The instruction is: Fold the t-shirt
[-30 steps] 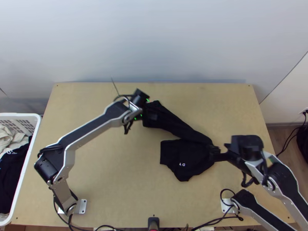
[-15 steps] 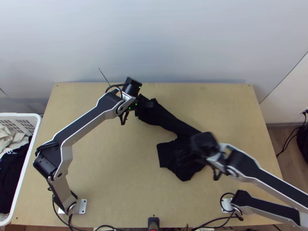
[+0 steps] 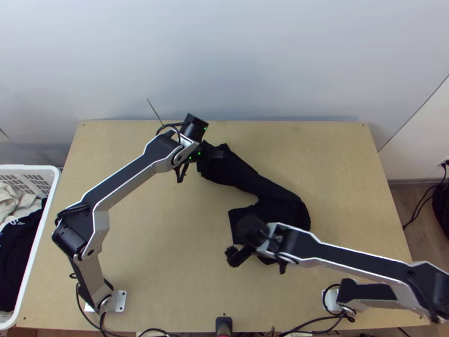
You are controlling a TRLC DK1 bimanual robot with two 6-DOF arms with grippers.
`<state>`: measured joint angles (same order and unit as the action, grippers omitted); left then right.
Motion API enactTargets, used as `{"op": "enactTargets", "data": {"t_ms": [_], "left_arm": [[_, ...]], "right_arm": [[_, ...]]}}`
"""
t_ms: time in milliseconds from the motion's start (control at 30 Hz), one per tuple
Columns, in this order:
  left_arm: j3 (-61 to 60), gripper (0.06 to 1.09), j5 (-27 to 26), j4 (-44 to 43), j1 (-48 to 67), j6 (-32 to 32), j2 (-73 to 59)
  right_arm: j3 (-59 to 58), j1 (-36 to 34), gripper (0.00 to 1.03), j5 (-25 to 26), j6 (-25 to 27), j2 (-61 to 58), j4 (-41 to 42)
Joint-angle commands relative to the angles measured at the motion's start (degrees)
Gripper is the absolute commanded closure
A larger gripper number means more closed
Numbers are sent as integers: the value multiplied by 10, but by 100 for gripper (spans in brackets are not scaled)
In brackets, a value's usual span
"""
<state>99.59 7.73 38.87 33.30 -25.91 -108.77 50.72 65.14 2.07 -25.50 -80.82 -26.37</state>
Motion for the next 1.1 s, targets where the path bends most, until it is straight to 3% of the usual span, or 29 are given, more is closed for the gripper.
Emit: {"op": "enactTargets", "data": {"t_ms": [0, 433, 567, 633, 700, 800, 1067], "left_arm": [[-1, 105, 1, 5, -2, 1, -1], [0, 105, 0, 19, -6, 1, 6], [-1, 105, 0, 23, -10, 1, 7], [-2, 105, 0, 25, -9, 1, 6], [-4, 105, 0, 25, -9, 1, 6], [-4, 105, 0, 25, -10, 1, 6], [-2, 105, 0, 28, -37, -1, 28]], "right_arm": [[-2, 14, 5, 0, 9, -70, 33], [-29, -19, 7, 39, 7, -103, 76], [-34, -41, 23, 41, 8, -107, 86], [-37, -50, 39, 41, 9, -106, 99], [-40, -52, 58, 41, 12, -106, 112], [-42, -55, 101, 42, 23, -108, 127], [-42, -129, 100, 41, 19, -33, 125]]}}
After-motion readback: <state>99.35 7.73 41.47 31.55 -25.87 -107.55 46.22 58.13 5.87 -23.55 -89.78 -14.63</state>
